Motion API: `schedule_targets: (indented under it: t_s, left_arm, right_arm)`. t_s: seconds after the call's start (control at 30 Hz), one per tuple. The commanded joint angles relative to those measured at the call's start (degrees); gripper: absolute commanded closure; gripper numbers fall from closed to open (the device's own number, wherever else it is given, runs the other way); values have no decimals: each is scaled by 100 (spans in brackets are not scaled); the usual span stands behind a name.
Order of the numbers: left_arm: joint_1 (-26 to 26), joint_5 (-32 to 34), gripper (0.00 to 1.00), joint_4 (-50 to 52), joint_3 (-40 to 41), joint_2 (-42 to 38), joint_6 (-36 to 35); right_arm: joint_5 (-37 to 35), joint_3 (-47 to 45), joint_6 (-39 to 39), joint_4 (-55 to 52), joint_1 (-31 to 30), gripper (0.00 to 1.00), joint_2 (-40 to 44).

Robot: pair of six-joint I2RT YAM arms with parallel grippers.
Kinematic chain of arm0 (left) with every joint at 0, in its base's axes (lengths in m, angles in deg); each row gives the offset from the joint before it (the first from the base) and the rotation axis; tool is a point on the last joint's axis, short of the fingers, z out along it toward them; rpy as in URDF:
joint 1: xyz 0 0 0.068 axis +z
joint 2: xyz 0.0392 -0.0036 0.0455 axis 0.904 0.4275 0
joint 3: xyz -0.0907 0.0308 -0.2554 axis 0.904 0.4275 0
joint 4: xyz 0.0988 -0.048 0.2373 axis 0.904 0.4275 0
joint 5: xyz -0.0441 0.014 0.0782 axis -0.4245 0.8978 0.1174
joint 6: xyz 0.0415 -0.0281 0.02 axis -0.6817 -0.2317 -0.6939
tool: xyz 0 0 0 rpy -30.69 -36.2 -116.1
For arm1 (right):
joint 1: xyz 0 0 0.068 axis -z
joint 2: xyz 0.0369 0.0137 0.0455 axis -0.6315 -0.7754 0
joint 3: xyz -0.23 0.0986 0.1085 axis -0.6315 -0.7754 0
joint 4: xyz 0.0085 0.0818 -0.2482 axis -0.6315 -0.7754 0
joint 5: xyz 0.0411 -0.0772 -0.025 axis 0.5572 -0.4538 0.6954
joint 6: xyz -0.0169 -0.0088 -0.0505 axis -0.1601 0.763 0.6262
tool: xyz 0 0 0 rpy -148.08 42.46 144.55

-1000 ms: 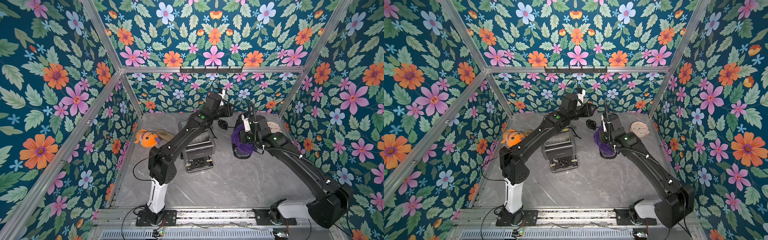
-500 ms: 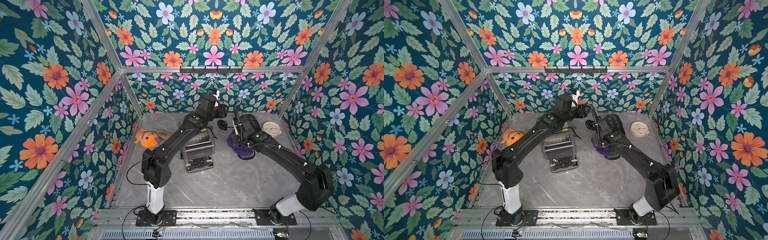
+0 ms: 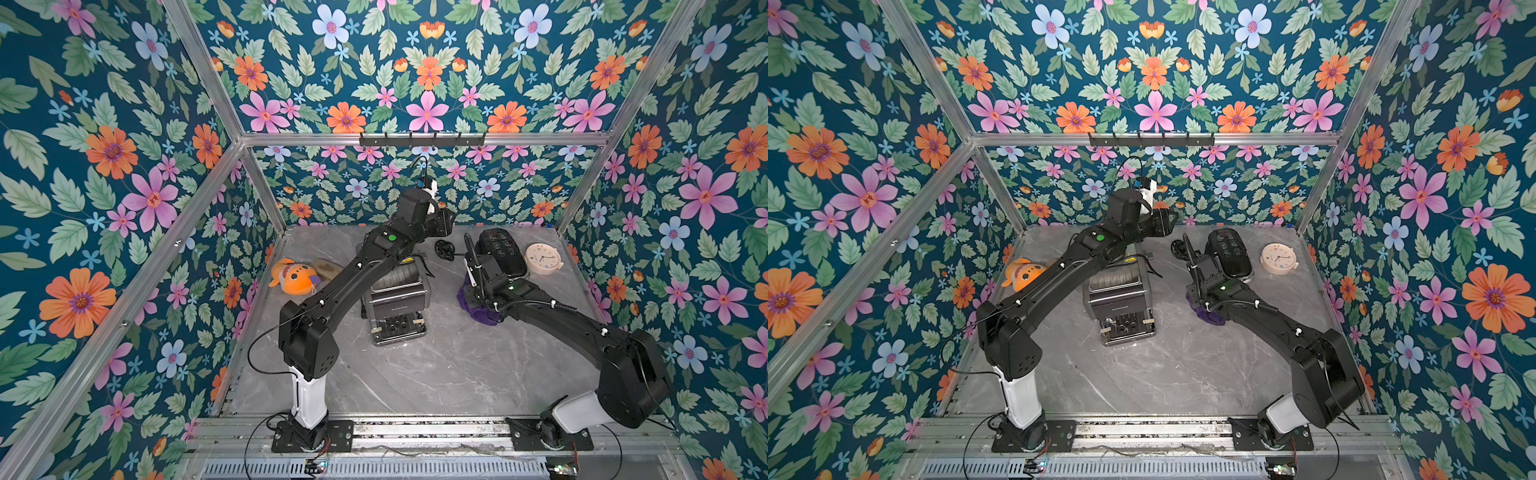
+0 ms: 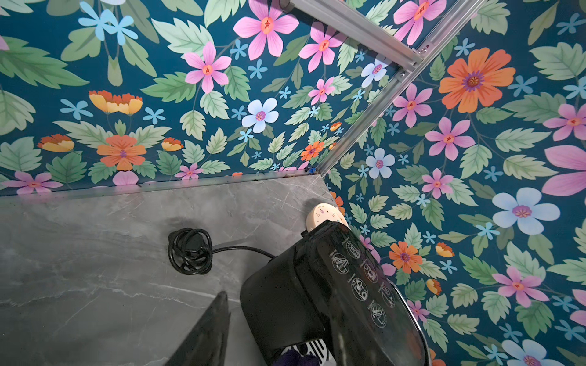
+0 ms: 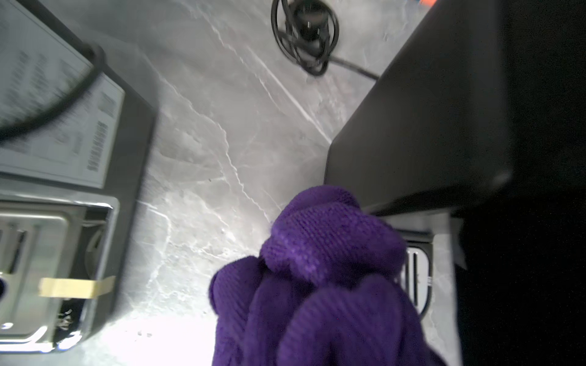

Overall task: Wipe the surface of a coffee machine
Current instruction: Wipe the dirt from the surface of the coffee machine.

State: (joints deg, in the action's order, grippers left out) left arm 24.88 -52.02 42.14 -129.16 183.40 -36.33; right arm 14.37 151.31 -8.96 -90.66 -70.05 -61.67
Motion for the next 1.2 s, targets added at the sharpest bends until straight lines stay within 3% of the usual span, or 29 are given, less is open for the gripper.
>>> schedule_targets:
  t_s: [0.0, 0.27, 0.63, 0.83, 1.03, 1.17]
  left_arm:
    - [9, 37, 48, 13, 23, -58, -6]
    - [0, 99, 48, -34, 145, -133, -2]
    - [2, 134, 48, -146, 246, -256, -54]
    - [0, 51, 48, -141, 153, -345, -68]
    - [0, 144, 48, -122, 521, -915, -281]
    - [10, 706, 48, 35, 1107, -1685, -462]
  right_arm:
    - [147, -69, -45, 209, -2, 100, -93]
    - [323, 27, -145, -47, -147, 100, 202]
    - [951, 396, -745, -757, -286, 100, 1762]
    - [957, 692, -910, -1068, -277, 100, 2255]
    - [933, 1096, -862, -1510, -120, 100, 2474]
    - [1355, 1020, -1073, -1788, 368, 100, 2869]
